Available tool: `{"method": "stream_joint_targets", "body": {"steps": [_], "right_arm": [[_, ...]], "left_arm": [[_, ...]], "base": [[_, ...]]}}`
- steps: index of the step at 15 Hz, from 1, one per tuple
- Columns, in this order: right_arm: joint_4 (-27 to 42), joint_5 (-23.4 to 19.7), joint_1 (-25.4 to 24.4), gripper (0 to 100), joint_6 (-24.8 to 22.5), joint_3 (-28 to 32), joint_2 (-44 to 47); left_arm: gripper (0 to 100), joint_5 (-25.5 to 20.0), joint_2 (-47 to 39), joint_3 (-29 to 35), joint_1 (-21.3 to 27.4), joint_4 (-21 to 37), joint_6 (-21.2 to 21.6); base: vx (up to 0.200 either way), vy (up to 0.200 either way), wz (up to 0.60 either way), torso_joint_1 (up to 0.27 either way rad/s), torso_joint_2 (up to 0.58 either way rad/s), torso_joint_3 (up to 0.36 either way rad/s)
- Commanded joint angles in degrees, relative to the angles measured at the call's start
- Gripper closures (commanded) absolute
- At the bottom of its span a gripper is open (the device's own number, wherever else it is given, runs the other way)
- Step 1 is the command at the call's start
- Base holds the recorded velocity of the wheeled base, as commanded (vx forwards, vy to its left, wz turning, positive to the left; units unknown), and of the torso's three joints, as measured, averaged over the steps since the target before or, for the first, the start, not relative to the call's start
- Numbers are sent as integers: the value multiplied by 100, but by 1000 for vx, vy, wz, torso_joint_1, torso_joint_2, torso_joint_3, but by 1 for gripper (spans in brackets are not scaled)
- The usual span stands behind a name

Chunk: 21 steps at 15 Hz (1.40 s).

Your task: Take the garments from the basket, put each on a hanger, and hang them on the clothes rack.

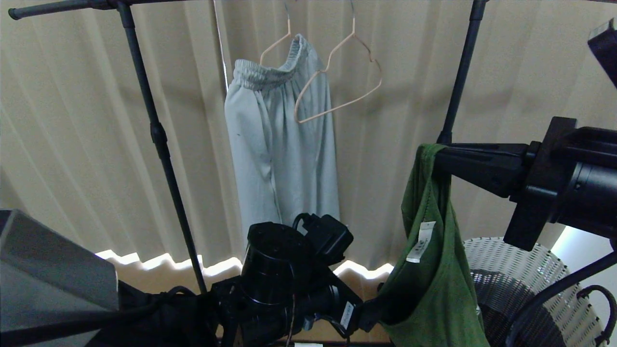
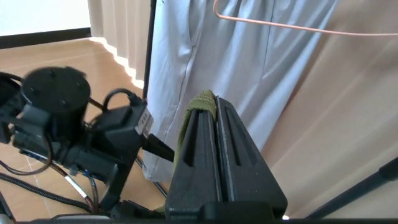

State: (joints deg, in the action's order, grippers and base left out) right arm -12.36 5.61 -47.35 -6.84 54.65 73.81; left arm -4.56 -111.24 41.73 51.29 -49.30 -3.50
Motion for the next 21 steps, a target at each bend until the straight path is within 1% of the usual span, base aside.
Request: {"method": "stream_joint_targets", "body": {"steps": [1, 2, 5, 7, 8, 9, 10, 11, 12, 13, 14, 16, 18, 19, 20, 21], "right_arm": [[-38, 2, -2, 100, -2, 19, -34], [-56, 2, -2, 100, -2, 2, -69], [-56, 11, 6, 100, -2, -7, -113], [-56, 11, 50, 100, -2, 2, -113], [-65, 11, 208, 100, 16, 2, -104], [-73, 11, 340, 100, 34, 2, -95], [-82, 11, 490, 100, 34, 2, -86], [-100, 11, 657, 100, 51, 19, -95], [-240, 11, 815, 100, 86, -16, -113], [-363, 11, 894, 100, 121, -60, -113], [-574, 11, 1061, 100, 139, -183, -113], [-864, 19, 1263, 100, 139, -411, -95], [-1111, 19, 1483, 100, 139, -446, -78], [-1137, 19, 1518, 100, 139, -438, -78], [-1198, 19, 1615, 100, 139, -403, -69], [-1234, 19, 1667, 100, 130, -367, -60]], "left_arm": [[0, 16, -161, -24, -22, -1, -2], [100, 34, -205, -16, -49, -1, -2], [100, 60, -205, -104, -49, -27, 51], [100, 359, -91, -464, -22, -467, 77], [100, 544, 67, -815, -66, -1038, 104], [100, 570, 287, -1000, -172, -1143, 200], [100, 570, 683, -1123, -409, -1108, 227], [100, 561, 1025, -1114, -593, -1047, 227], [100, 570, 1509, -1009, -848, -765, 253], [100, 570, 1808, -859, -971, -405, 288], [100, 570, 2326, -552, -1156, 351, 332], [100, 570, 2889, -24, -1323, 1388, 332], [100, 570, 3161, 573, -1569, 2091, 341], [100, 579, 3187, 714, -1604, 2232, 341], [100, 597, 3196, 1259, -1666, 2636, 332], [100, 649, 3161, 1610, -1710, 2803, 332]], "base": [[0, 0, 0, 0, 0, 0], [0, 0, 0, 0, 0, 0], [0, 0, 0, 0, 0, 0], [0, 0, 0, 0, 0, 0], [0, 0, 0, 0, 0, 0], [0, 0, 0, 0, 0, 0], [0, 0, 0, 0, 0, 0], [0, 0, 0, 0, 0, 0], [0, 0, 0, 0, 0, 0], [0, 0, 0, 0, 0, 0], [0, 0, 0, 0, 0, 0], [0, 0, 0, 0, 0, 0], [0, 0, 0, 0, 0, 0], [0, 0, 0, 0, 0, 0], [0, 0, 0, 0, 0, 0], [0, 0, 0, 0, 0, 0]]}}
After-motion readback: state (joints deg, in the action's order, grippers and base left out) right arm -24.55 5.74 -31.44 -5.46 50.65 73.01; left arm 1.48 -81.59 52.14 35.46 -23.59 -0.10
